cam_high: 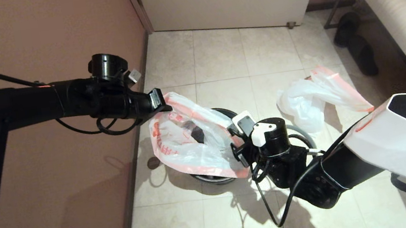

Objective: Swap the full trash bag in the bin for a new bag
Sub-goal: Put the new garbage bag on the trash can

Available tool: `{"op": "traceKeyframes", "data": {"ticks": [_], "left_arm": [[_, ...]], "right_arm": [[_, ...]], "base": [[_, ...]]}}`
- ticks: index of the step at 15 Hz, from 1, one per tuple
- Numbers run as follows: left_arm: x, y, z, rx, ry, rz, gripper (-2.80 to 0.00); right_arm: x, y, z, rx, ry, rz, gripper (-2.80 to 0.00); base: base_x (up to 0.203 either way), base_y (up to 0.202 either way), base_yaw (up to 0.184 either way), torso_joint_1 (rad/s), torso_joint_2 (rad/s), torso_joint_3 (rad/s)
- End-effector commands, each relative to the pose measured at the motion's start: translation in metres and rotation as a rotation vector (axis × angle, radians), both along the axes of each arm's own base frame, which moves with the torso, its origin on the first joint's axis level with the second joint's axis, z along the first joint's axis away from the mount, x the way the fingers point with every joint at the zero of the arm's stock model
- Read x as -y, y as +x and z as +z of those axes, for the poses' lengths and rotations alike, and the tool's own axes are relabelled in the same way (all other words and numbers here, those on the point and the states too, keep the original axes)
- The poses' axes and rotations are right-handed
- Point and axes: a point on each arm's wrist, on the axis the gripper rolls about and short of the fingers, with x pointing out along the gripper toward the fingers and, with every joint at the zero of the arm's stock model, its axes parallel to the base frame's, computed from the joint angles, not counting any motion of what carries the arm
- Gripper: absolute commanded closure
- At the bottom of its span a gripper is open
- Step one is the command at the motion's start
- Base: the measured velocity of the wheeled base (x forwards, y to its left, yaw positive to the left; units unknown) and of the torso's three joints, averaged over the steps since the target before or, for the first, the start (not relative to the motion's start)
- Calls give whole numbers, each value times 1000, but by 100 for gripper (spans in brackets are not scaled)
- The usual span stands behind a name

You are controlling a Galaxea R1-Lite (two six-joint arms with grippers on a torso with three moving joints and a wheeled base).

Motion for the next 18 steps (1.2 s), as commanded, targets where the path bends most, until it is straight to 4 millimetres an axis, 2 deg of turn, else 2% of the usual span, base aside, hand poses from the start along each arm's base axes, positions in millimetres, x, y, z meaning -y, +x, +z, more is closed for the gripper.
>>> {"op": "traceKeyframes", "data": {"ticks": [1,5,9,11,14,15,18], "left_arm": [[0,1,-1,-6,-2,0,0],[-1,2,-3,-10,1,4,0],[1,7,-12,-23,8,9,0],[3,16,-28,-50,40,41,0],[13,38,-62,-58,228,237,0],[17,44,-73,-53,277,281,0],[21,58,-97,-37,338,341,0]], "right_arm": [[4,7,2,76,-3,-31,0],[20,25,4,169,-15,-105,0],[32,57,4,215,26,-172,0],[35,66,-10,184,52,-204,0],[35,70,-30,135,67,-225,0],[34,72,-32,133,72,-224,0],[36,80,-51,106,51,-237,0]], "base": [[0,0,0,0,0,0],[0,0,0,0,0,0],[0,0,0,0,0,0],[0,0,0,0,0,0],[0,0,0,0,0,0],[0,0,0,0,0,0],[0,0,0,0,0,0]]}}
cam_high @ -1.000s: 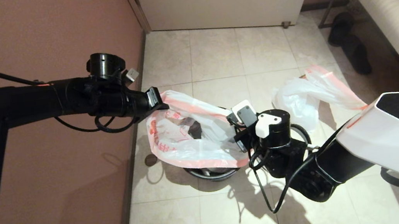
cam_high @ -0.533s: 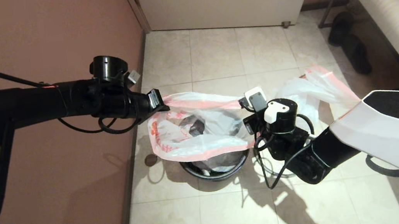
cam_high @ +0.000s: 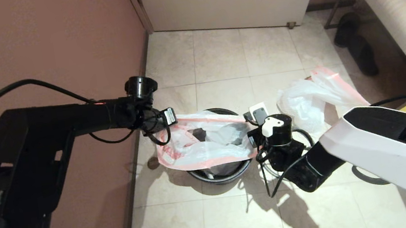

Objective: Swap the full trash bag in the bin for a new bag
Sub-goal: Put the new garbage bag on the trash can

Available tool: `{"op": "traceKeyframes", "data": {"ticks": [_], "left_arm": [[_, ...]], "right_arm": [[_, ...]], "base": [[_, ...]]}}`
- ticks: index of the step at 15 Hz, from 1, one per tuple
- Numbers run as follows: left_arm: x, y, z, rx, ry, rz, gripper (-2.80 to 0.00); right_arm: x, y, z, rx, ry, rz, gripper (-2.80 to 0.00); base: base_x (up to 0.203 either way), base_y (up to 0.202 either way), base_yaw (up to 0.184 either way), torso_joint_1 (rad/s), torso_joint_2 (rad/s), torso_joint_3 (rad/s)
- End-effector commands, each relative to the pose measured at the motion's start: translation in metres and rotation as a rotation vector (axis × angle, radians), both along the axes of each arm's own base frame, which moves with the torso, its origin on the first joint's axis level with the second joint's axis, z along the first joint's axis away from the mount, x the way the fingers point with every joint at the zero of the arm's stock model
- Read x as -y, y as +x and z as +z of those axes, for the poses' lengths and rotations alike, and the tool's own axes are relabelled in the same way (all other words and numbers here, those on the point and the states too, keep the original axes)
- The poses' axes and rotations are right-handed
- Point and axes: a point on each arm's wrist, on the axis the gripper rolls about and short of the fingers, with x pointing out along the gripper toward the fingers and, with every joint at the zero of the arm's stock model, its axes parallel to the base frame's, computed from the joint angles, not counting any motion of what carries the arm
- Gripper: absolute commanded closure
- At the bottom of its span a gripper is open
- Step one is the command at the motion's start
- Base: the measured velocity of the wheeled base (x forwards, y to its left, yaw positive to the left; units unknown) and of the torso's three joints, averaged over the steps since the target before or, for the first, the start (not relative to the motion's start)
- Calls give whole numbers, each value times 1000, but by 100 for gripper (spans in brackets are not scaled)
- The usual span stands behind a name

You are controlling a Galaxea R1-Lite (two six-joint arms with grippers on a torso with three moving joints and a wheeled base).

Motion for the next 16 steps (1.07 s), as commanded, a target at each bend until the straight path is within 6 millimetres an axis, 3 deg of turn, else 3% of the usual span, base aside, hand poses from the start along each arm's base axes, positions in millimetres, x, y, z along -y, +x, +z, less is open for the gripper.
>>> {"op": "traceKeyframes", "data": {"ticks": [1,7,10,13,16], "left_arm": [[5,13,-37,-39,89,47,0],[10,19,-56,-48,144,56,0],[11,20,-57,-43,137,53,0],[9,23,-49,11,83,92,0],[11,27,-46,60,22,125,0]], "right_arm": [[2,5,-20,-29,-19,-13,0],[1,14,-45,-57,-22,-23,0],[5,23,-39,-55,1,-41,0],[14,23,-14,-65,42,-65,0],[15,23,-24,-124,17,-67,0]], "base": [[0,0,0,0,0,0],[0,0,0,0,0,0],[0,0,0,0,0,0],[0,0,0,0,0,0],[0,0,0,0,0,0]]}}
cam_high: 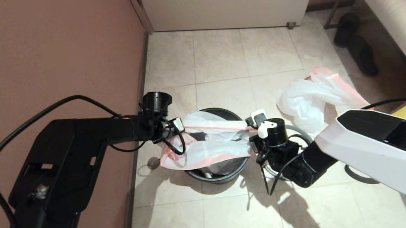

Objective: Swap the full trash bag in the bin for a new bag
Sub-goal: Put the new garbage bag on the trash can

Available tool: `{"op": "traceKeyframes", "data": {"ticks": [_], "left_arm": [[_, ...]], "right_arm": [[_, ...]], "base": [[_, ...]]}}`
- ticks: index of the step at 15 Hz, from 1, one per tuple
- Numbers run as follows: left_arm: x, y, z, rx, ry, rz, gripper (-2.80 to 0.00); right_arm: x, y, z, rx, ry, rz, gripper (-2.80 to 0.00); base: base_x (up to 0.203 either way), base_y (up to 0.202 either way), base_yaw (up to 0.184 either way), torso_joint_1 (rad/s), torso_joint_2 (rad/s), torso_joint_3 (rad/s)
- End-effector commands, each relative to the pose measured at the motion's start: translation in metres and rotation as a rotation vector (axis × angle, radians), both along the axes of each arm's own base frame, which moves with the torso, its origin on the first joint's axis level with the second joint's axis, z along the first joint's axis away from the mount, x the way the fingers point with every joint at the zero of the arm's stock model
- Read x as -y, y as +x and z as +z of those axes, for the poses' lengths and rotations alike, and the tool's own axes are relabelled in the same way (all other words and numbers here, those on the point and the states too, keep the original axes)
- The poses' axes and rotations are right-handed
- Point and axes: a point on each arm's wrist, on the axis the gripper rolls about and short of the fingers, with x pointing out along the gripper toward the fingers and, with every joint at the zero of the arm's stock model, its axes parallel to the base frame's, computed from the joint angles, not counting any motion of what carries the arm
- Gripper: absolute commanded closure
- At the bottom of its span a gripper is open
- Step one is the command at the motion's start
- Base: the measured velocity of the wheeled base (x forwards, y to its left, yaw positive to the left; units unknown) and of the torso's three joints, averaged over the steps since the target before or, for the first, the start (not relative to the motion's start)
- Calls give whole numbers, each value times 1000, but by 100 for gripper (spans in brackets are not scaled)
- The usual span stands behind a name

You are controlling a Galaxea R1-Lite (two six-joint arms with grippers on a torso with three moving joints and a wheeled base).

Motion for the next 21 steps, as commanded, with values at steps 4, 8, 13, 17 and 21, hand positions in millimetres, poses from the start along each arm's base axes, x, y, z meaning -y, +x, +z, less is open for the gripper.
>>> {"op": "traceKeyframes", "data": {"ticks": [4,8,13,17,21], "left_arm": [[7,1,-10,4,43,29,0],[9,3,-10,34,117,39,0],[24,-1,-18,87,298,72,0],[28,-22,15,96,110,-94,0],[20,-24,11,-23,-204,-202,0]], "right_arm": [[11,5,0,-13,-9,-26,0],[12,4,8,-7,-5,-22,0],[10,0,15,-10,-6,-16,0],[6,-5,22,-16,-9,-4,0],[-1,-7,18,-26,-13,10,0]], "base": [[0,0,0,0,0,0],[0,0,0,0,0,0],[0,0,0,0,0,0],[0,0,0,0,0,0],[0,0,0,0,0,0]]}}
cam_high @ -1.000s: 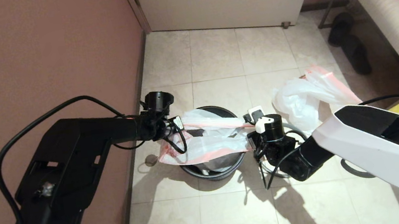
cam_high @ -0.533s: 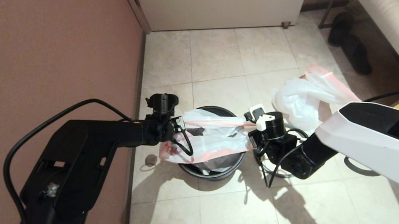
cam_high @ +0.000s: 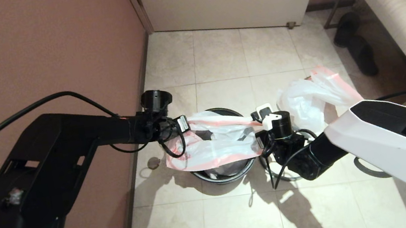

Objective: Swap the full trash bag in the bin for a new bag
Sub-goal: Put the new garbage bag on the trash can

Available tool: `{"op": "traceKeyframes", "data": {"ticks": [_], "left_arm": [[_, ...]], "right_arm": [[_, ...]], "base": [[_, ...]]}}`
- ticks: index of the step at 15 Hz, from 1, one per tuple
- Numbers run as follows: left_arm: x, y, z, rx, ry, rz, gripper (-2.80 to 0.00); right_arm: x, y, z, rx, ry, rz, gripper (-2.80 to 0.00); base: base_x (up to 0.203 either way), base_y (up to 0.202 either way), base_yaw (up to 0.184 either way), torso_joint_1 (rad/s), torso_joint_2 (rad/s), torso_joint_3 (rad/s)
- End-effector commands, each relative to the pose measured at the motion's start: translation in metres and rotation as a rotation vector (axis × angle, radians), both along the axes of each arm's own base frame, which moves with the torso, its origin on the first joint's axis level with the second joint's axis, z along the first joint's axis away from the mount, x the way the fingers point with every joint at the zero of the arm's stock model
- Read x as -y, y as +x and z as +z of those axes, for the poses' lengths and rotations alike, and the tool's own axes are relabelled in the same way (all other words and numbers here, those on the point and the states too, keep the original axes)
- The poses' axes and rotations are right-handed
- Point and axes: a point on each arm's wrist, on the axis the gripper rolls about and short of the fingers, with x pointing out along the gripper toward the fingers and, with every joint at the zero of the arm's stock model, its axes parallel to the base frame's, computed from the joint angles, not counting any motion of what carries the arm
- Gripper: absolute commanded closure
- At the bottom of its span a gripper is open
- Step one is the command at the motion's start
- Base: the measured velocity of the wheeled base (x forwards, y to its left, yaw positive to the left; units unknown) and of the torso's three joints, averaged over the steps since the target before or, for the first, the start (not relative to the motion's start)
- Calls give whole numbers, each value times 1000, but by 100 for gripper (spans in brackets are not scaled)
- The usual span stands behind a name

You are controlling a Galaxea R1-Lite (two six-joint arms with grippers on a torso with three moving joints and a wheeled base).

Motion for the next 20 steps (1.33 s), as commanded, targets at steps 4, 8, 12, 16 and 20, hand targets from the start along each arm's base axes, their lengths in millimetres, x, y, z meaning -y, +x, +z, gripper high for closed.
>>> {"op": "traceKeyframes", "data": {"ticks": [4,8,12,16,20], "left_arm": [[-7,19,-27,-196,-241,-26,0],[-10,22,-32,-217,-273,-10,0],[-14,27,-40,-214,-294,-6,0],[-16,29,-39,-205,-333,5,0],[-25,30,-20,-161,-459,19,0]], "right_arm": [[5,4,-9,-11,-1,-6,0],[18,4,6,-43,143,-15,0],[38,2,15,-94,219,-33,0],[40,3,10,-148,306,-18,0],[47,5,22,-191,428,10,0]], "base": [[0,0,0,0,0,0],[0,0,0,0,0,0],[0,0,0,0,0,0],[0,0,0,0,0,0],[0,0,0,0,0,0]]}}
